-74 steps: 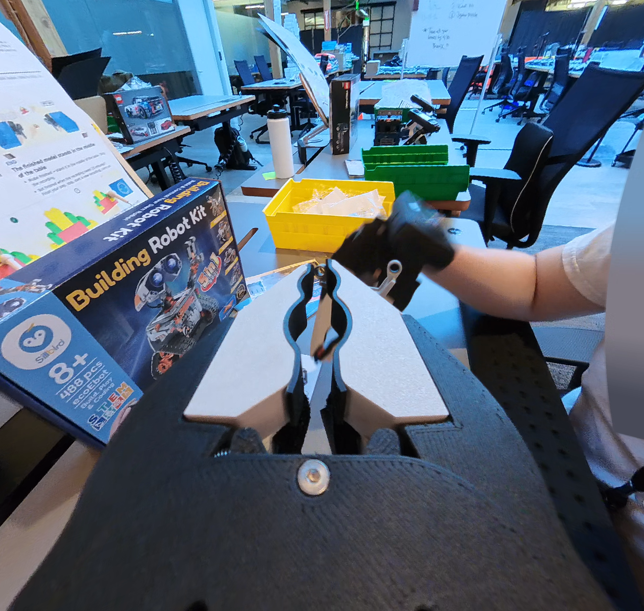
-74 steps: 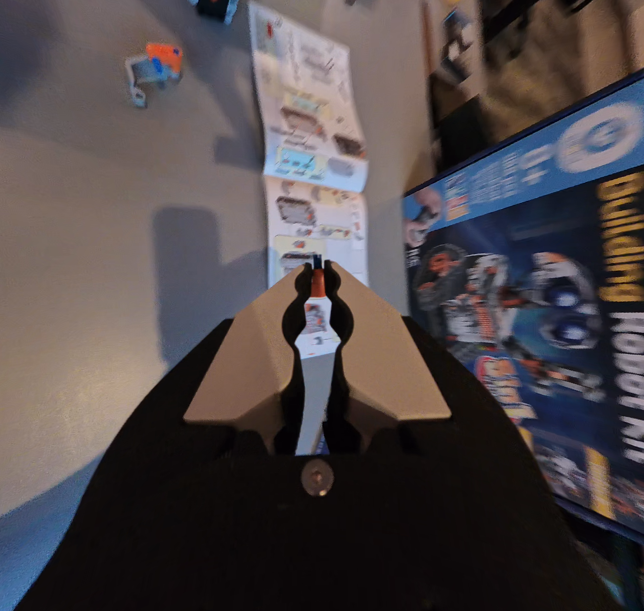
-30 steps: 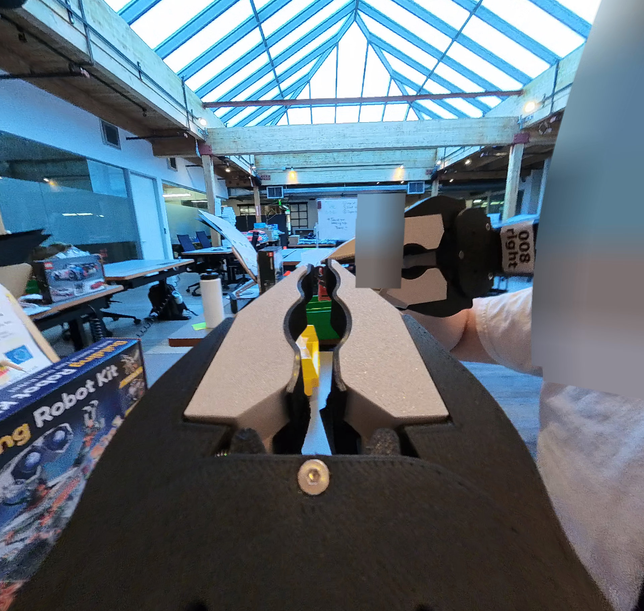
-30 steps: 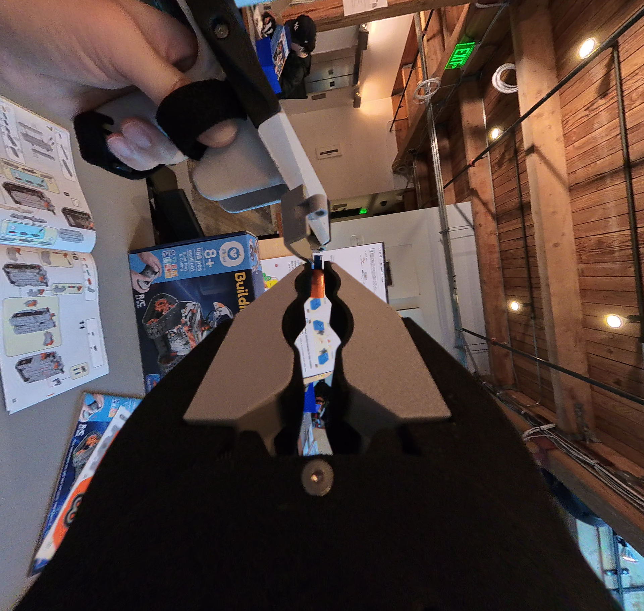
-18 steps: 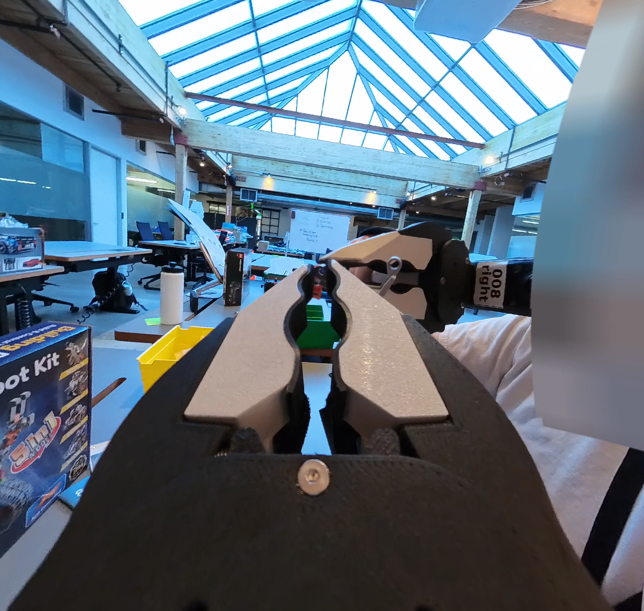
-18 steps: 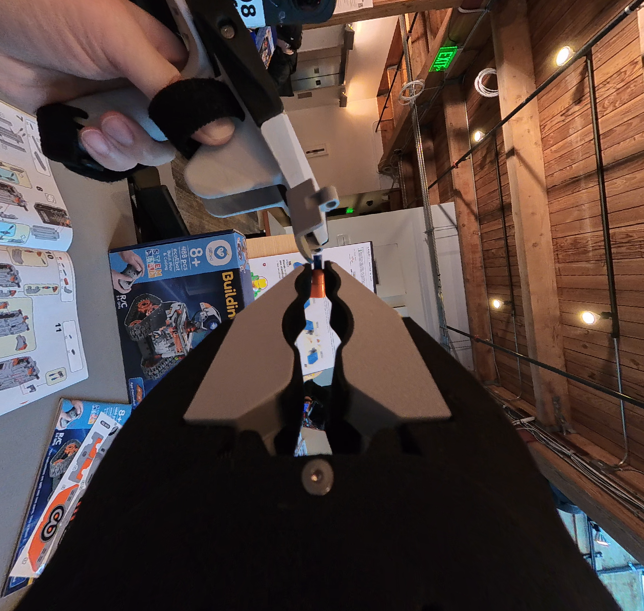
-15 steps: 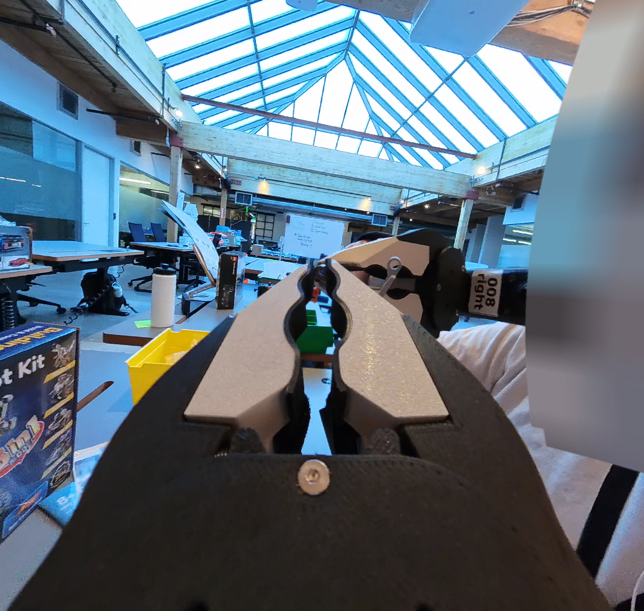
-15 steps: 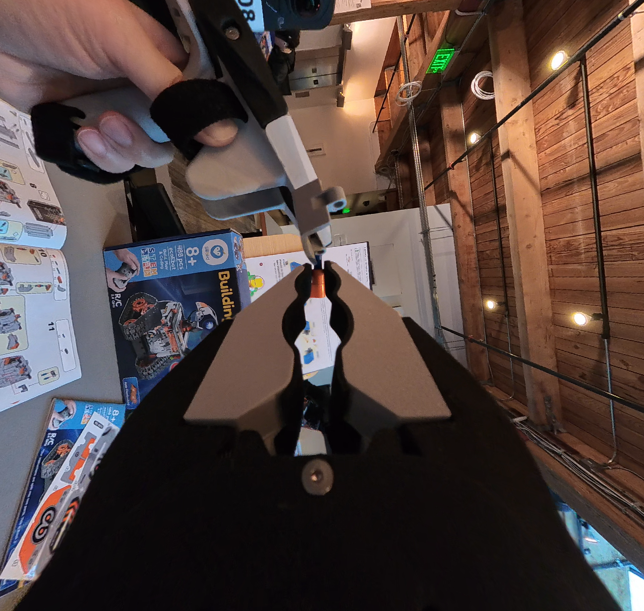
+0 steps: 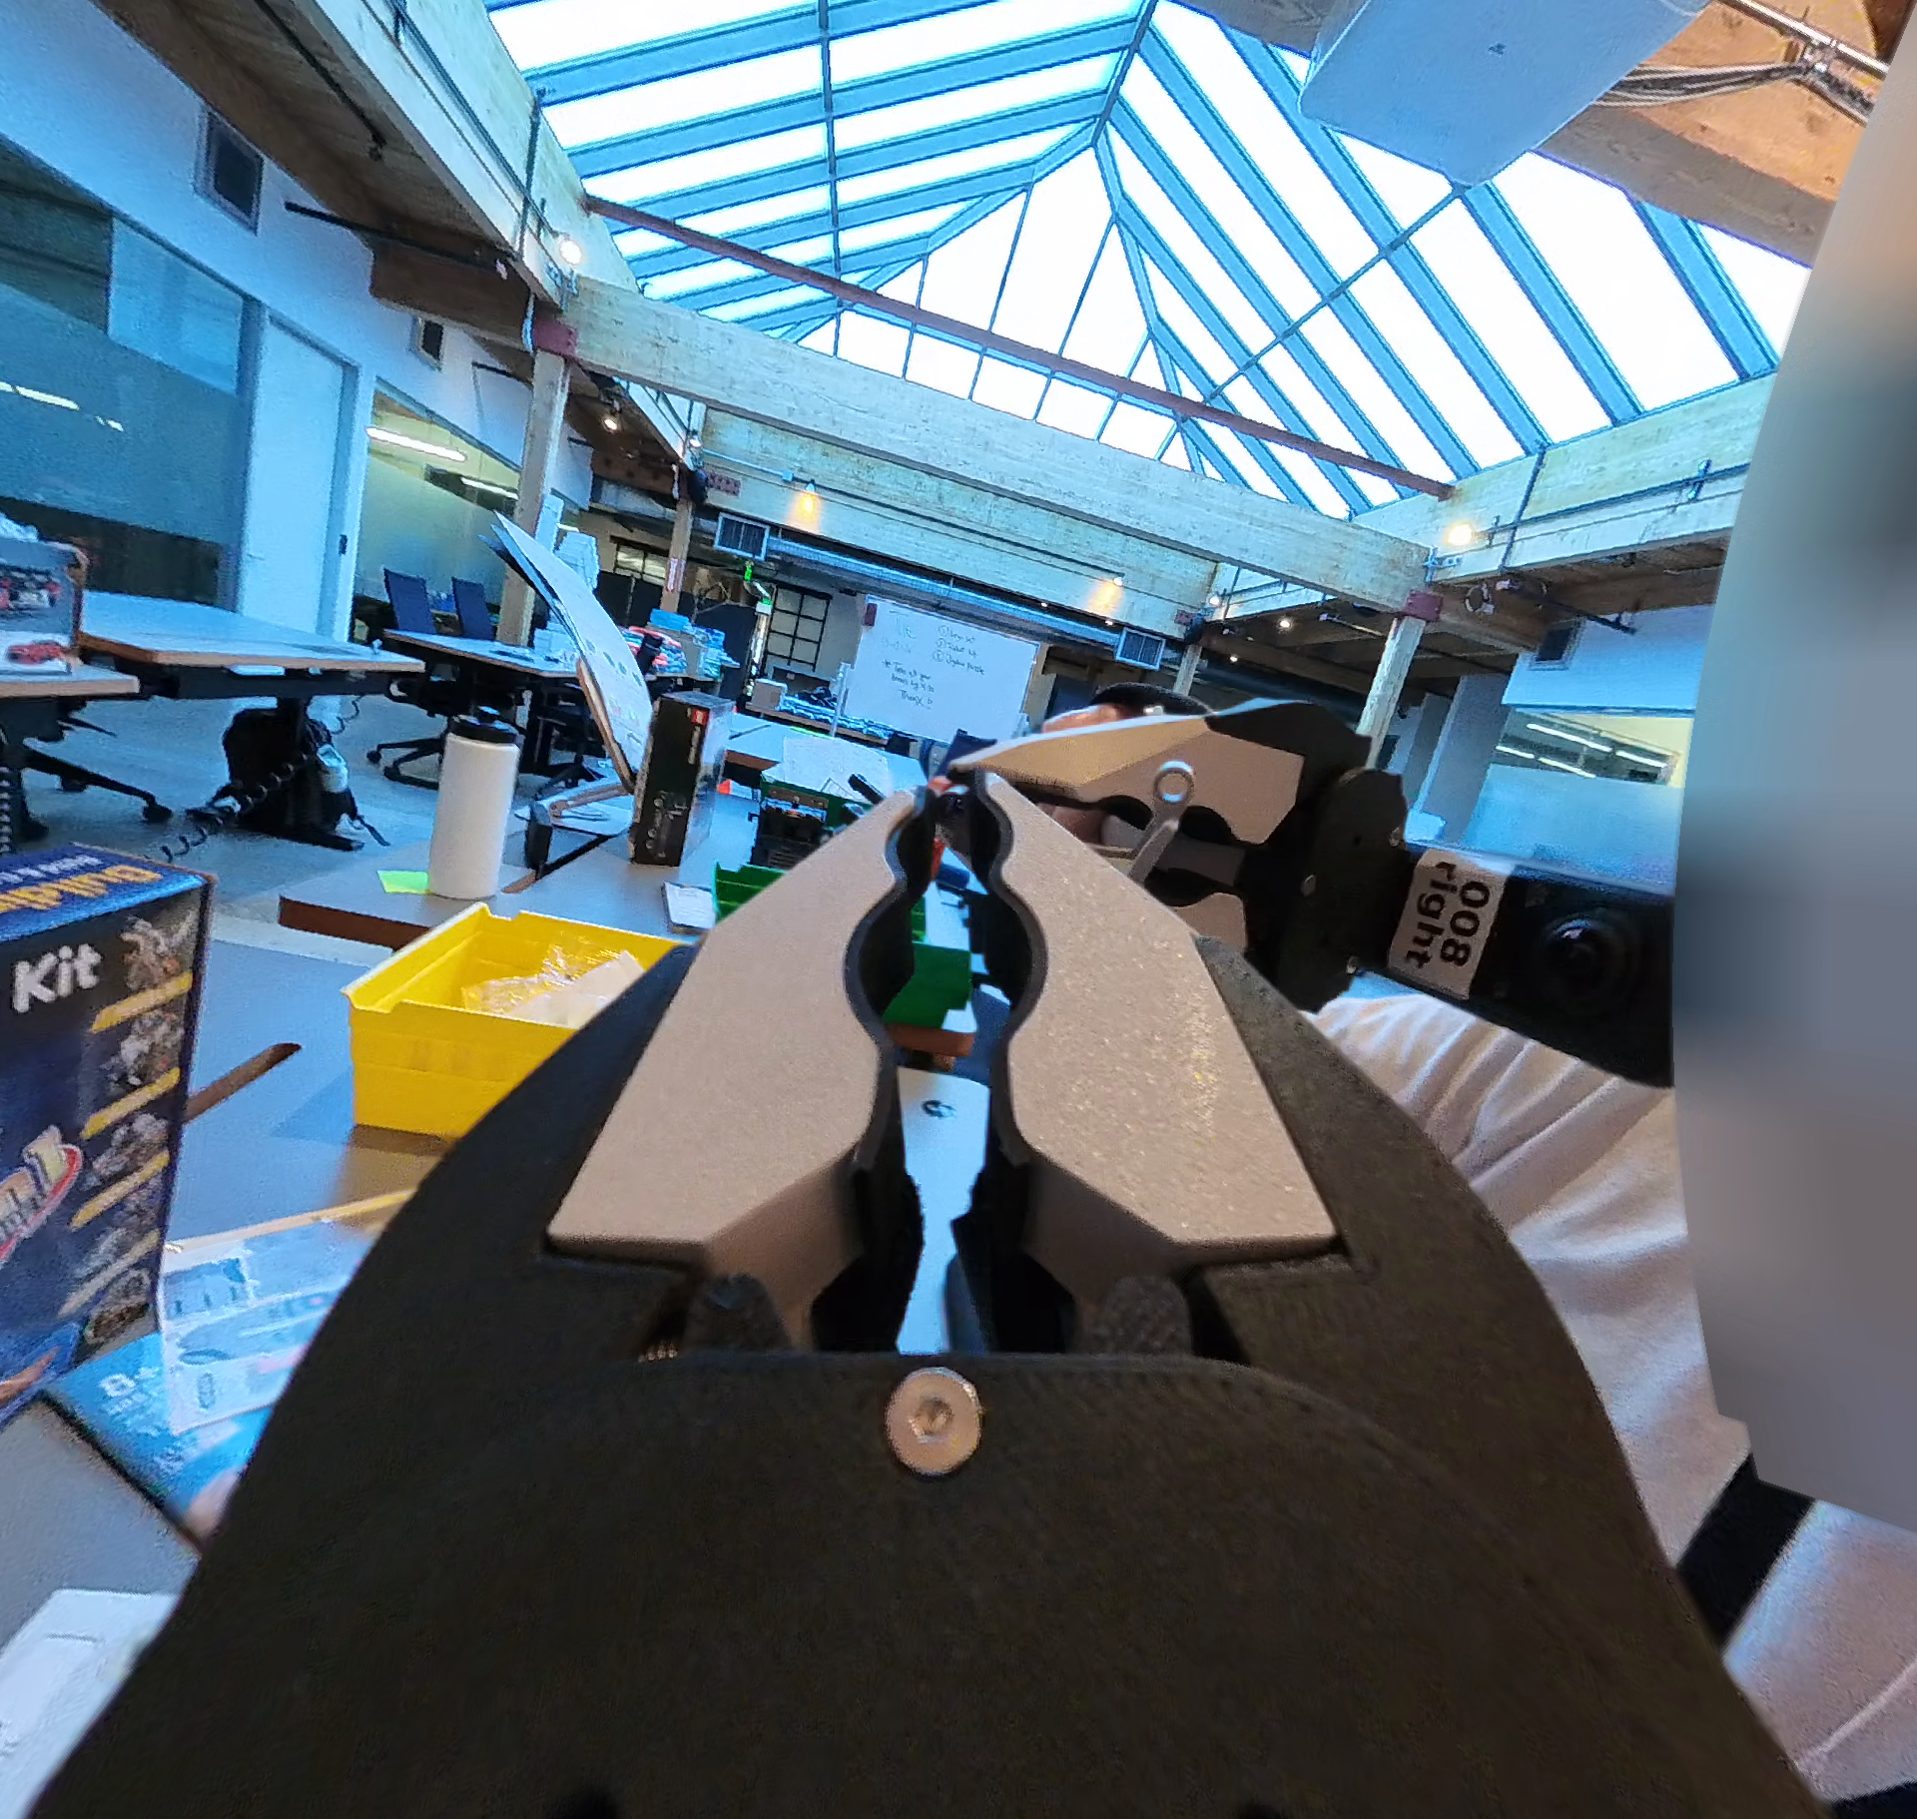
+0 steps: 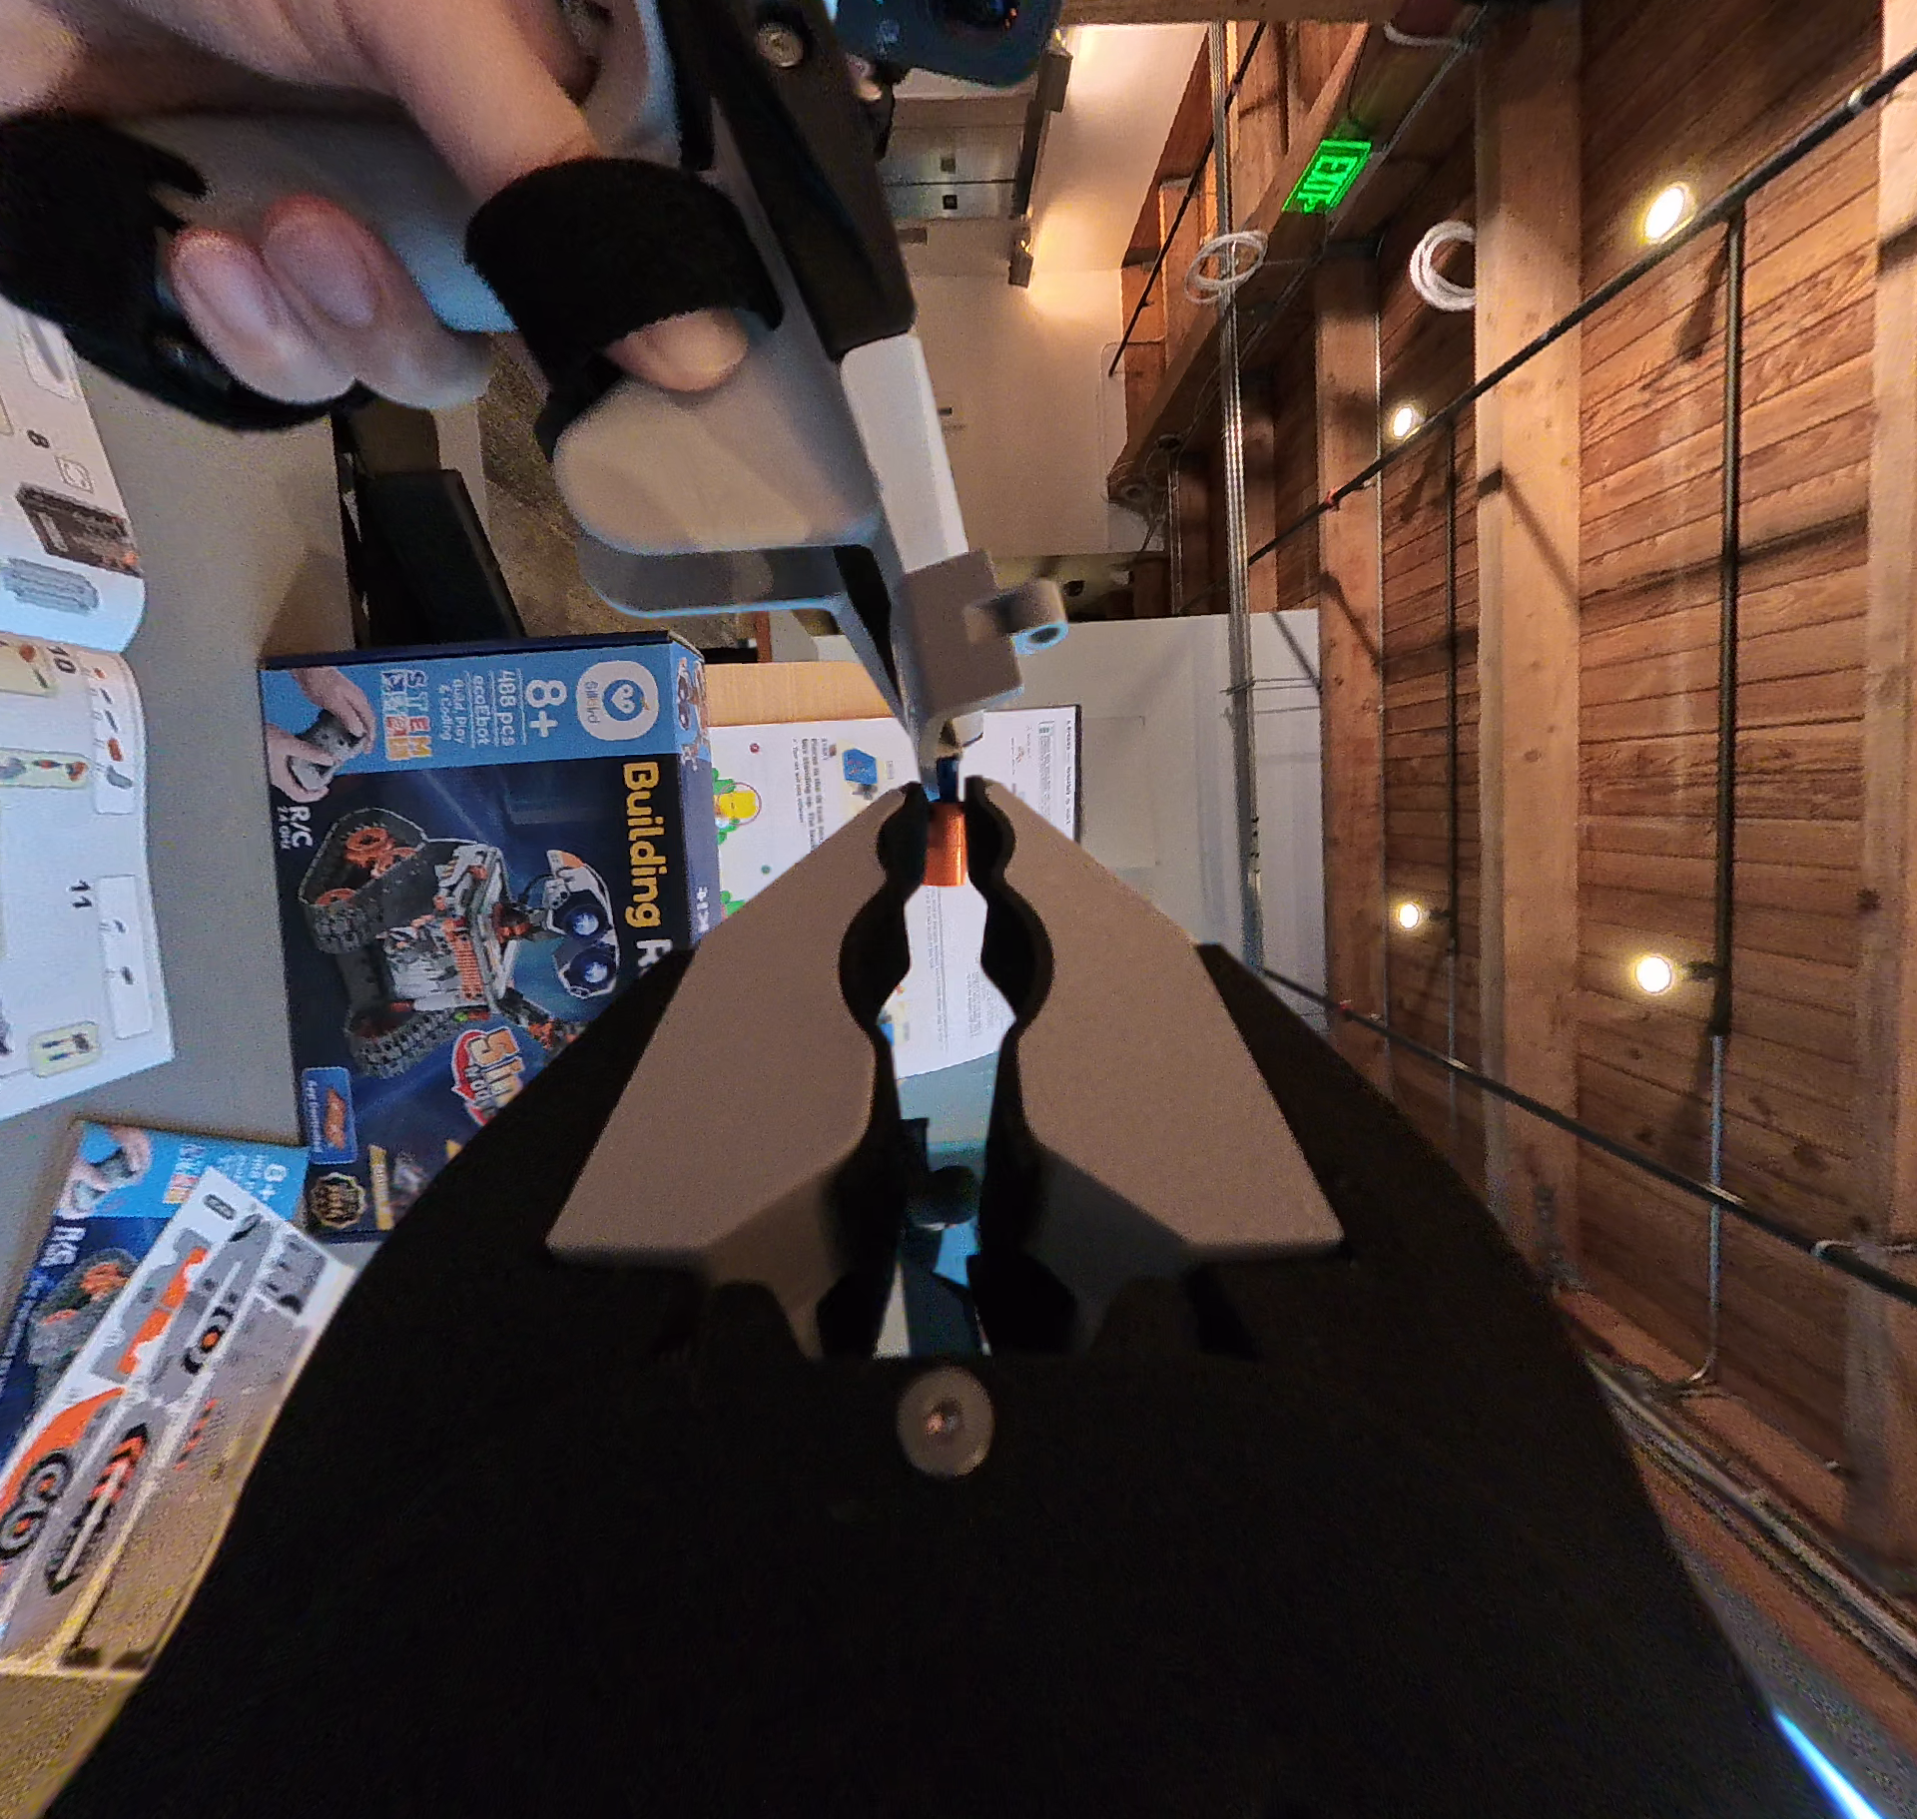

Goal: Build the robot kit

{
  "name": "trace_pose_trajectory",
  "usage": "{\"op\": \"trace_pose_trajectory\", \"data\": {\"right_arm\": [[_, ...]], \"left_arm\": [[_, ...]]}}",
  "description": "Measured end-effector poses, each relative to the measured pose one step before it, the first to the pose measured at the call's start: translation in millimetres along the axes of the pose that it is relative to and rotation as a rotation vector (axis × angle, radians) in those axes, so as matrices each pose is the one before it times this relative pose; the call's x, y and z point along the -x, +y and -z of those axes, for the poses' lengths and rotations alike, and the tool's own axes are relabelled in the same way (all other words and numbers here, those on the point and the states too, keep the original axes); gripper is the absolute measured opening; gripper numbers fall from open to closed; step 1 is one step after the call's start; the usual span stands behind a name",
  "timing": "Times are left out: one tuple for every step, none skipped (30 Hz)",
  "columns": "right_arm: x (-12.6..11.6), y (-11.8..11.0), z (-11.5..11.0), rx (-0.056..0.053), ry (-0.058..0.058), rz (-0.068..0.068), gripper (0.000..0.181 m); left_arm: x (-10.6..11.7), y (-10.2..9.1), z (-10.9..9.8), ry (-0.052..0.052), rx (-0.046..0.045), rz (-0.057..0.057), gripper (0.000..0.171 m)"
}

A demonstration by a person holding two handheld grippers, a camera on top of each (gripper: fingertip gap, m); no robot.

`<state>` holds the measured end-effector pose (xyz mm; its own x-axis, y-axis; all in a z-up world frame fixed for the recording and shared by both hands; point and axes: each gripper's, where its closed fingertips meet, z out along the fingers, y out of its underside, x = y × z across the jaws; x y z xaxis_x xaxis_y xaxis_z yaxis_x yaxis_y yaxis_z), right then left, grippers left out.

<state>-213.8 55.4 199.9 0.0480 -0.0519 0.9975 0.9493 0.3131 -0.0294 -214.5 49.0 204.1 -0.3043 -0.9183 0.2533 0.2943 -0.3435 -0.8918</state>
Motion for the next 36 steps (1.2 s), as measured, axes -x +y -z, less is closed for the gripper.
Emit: {"op": "trace_pose_trajectory", "data": {"right_arm": [[0.62,-0.17,-0.22,-0.0072,0.0028,0.0123,0.007],[0.1,-0.32,-0.06,-0.0077,0.007,0.0097,0.007],[-0.4,-0.68,0.11,-0.0082,0.0135,0.0138,0.007],[-1.18,-0.42,-0.01,-0.0035,0.0201,0.018,0.007],[-0.98,0.62,-0.38,0.0055,0.0205,0.0215,0.007],[-0.8,1.25,-0.82,0.0107,0.0218,0.0239,0.006],[-1.02,0.69,-0.8,0.0051,0.0251,0.0208,0.006],[-0.46,0.57,-0.81,0.0018,0.0191,0.0121,0.006],[-0.05,0.77,-0.7,0.0025,0.012,0.0063,0.006],[0.68,1.13,-0.95,0.0054,0.0029,0.0066,0.006],[0.85,1.46,-0.77,0.0079,0.0,0.01,0.007],[0.69,1.38,-0.56,0.0068,0.0009,0.0129,0.006],[1.35,0.94,-0.45,0.0046,-0.007,0.0065,0.006],[1.75,0.17,-0.07,-0.0027,-0.0167,-0.0012,0.006],[1.44,-0.35,0.49,-0.0081,-0.0168,0.0044,0.006],[0.52,-0.57,0.73,-0.0111,-0.0109,0.0173,0.006],[-0.37,-0.63,0.88,-0.0068,-0.0056,0.001,0.006],[0.44,0.45,0.28,0.0036,-0.0137,-0.0141,0.006],[0.5,0.47,0.17,0.0039,-0.0127,-0.0137,0.007],[-0.14,-0.06,0.54,-0.0032,-0.0041,-0.0065,0.006],[-0.02,0.0,0.68,-0.0056,-0.0028,-0.0048,0.006],[0.99,0.56,0.36,-0.0032,-0.0115,-0.0164,0.007],[2.2,2.33,-0.17,0.0078,-0.022,-0.0331,0.007],[1.84,5.09,-0.44,0.0197,-0.0217,-0.0448,0.007],[3.36,5.68,-0.11,0.0097,-0.0343,-0.062,0.007],[10.84,7.18,-1.06,0.0024,-0.0878,-0.1072,0.006],[23.98,11.88,-3.83,0.0186,-0.1791,-0.1692,0.006],[35.56,17.74,-7.69,0.046,-0.2633,-0.225,0.006],[35.26,18.88,-12.67,0.0382,-0.2836,-0.228,0.006],[19.45,16.76,-18.2,-0.0008,-0.2074,-0.1868,0.006],[2.61,20.73,-21.35,0.011,-0.1094,-0.1352,0.006],[-3.75,27.87,-21.62,0.0727,-0.0576,-0.0837,0.006],[-4.29,22.61,-20.82,0.0638,-0.0306,-0.0416,0.006],[-2.87,13.18,-18.55,0.0256,-0.0145,-0.0233,0.006],[1.36,9.03,-15.9,0.0195,-0.026,-0.0155,0.006],[1.65,7.9,-13.69,0.0296,-0.0214,-0.0095,0.006]], "left_arm": [[-0.04,0.58,0.38,0.003,0.00489,0.0202,0.004],[0.04,0.13,0.44,0.0036,0.00153,0.0206,0.004],[0.09,-0.29,0.3,0.0036,-0.00379,0.0197,0.004],[0.02,-0.7,-0.16,0.0022,-0.00781,0.0143,0.004],[0.33,-0.69,-0.49,-0.0012,-0.00898,0.0092,0.004],[0.62,-0.52,-0.6,-0.0056,-0.00926,0.0074,0.004],[0.62,-0.87,-0.56,-0.0058,-0.01192,0.0075,0.004],[0.53,-1.0,-0.38,-0.006,-0.01219,0.005,0.004],[1.06,-0.62,-0.44,-0.0097,-0.00921,-0.006,0.004],[1.55,-0.16,-0.41,-0.0156,-0.00416,-0.0165,0.004],[1.64,0.5,-0.54,-0.0179,0.00202,-0.0225,0.004],[0.84,0.7,-0.64,-0.0166,0.00623,-0.0292,0.004],[0.81,0.82,-0.48,-0.017,0.0089,-0.0302,0.004],[0.7,0.91,-0.08,-0.0137,0.01017,-0.0207,0.004],[0.08,0.87,0.16,-0.0041,0.01004,-0.0098,0.004],[-0.56,0.54,0.07,0.0043,0.00636,-0.0032,0.004],[-0.67,0.04,-0.13,0.0062,0.00096,0.0001,0.004],[-0.05,0.48,-0.4,0.0017,0.00107,0.0011,0.004],[0.03,0.43,-0.46,0.0005,0.00155,-0.001,0.004],[-0.4,0.27,-0.19,0.0037,0.00126,-0.0008,0.004],[-0.41,0.45,-0.23,0.004,0.00454,0.0009,0.004],[0.31,1.12,-0.11,-0.0004,0.00999,-0.0019,0.004],[1.13,1.1,0.39,-0.0063,0.01116,-0.0065,0.004],[2.28,0.68,1.47,-0.0131,0.0111,-0.0085,0.004],[4.13,0.32,2.9,-0.0237,0.01354,-0.0111,0.004],[6.06,0.58,4.38,-0.0342,0.01811,-0.0153,0.004],[6.88,1.9,5.29,-0.0362,0.02835,-0.0145,0.004],[6.37,1.86,5.91,-0.0323,0.02874,-0.0098,0.004],[5.59,-0.05,6.54,-0.0283,0.0136,-0.0049,0.004],[4.14,-1.33,6.57,-0.0203,0.00307,0.0,0.004],[2.46,-1.61,5.84,-0.0111,0.00027,0.0018,0.004],[1.91,-1.59,4.96,-0.0098,-0.00089,-0.0008,0.004],[2.28,-1.06,3.8,-0.0141,0.00038,-0.0039,0.004],[2.34,-0.6,2.44,-0.0157,0.00192,-0.0058,0.004],[1.7,0.02,1.22,-0.0105,0.004,-0.0056,0.004],[0.61,0.56,0.0,-0.0018,0.00467,-0.003,0.004]]}}
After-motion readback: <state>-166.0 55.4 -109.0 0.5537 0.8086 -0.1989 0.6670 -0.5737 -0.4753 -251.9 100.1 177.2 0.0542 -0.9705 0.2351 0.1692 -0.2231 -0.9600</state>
